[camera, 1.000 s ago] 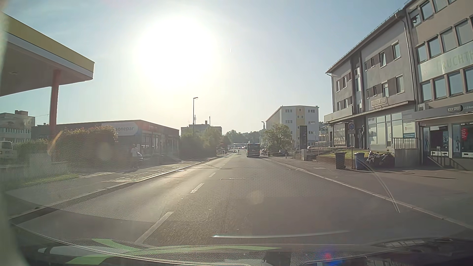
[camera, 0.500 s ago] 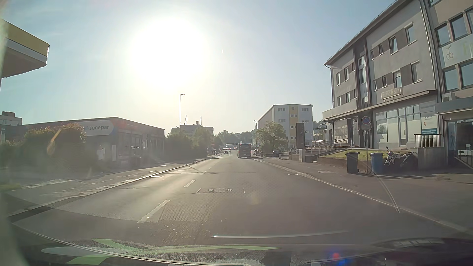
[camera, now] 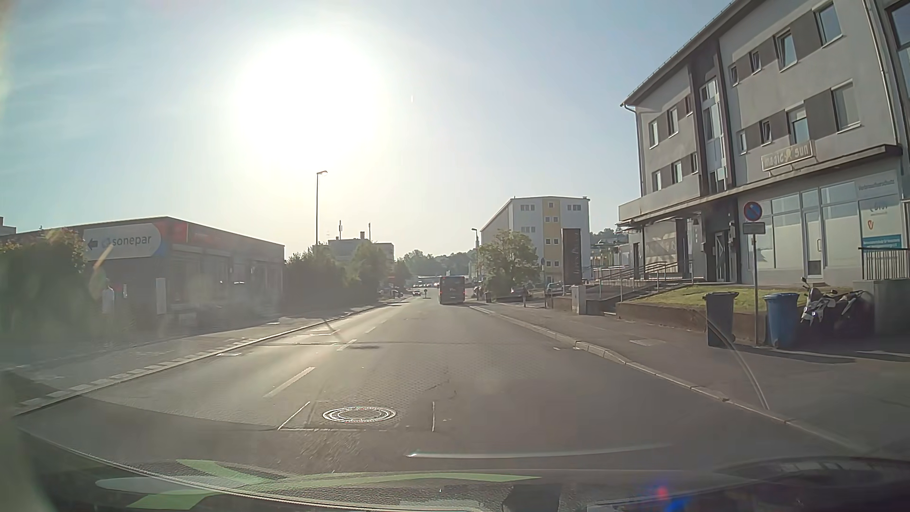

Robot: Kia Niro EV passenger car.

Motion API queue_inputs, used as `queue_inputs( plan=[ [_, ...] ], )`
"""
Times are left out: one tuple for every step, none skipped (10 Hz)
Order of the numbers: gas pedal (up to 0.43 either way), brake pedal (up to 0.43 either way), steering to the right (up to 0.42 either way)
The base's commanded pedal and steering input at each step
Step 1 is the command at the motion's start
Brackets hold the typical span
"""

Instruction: Follow the waypoints while adhering to traffic rules and regulations

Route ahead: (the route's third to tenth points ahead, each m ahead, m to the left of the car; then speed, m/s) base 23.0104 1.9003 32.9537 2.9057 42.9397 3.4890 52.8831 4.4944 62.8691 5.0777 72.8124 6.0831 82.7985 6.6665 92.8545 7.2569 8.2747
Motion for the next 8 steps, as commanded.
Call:
queue_inputs(
  plan=[
    [0.059, 0.000, 0.018],
    [0.059, 0.000, 0.013],
    [0.059, 0.000, 0.010],
    [0.059, 0.000, 0.008],
    [0.059, 0.000, 0.005],
    [0.047, 0.000, 0.001],
    [0.039, 0.000, -0.006],
    [0.039, 0.000, -0.012]
  ],
)
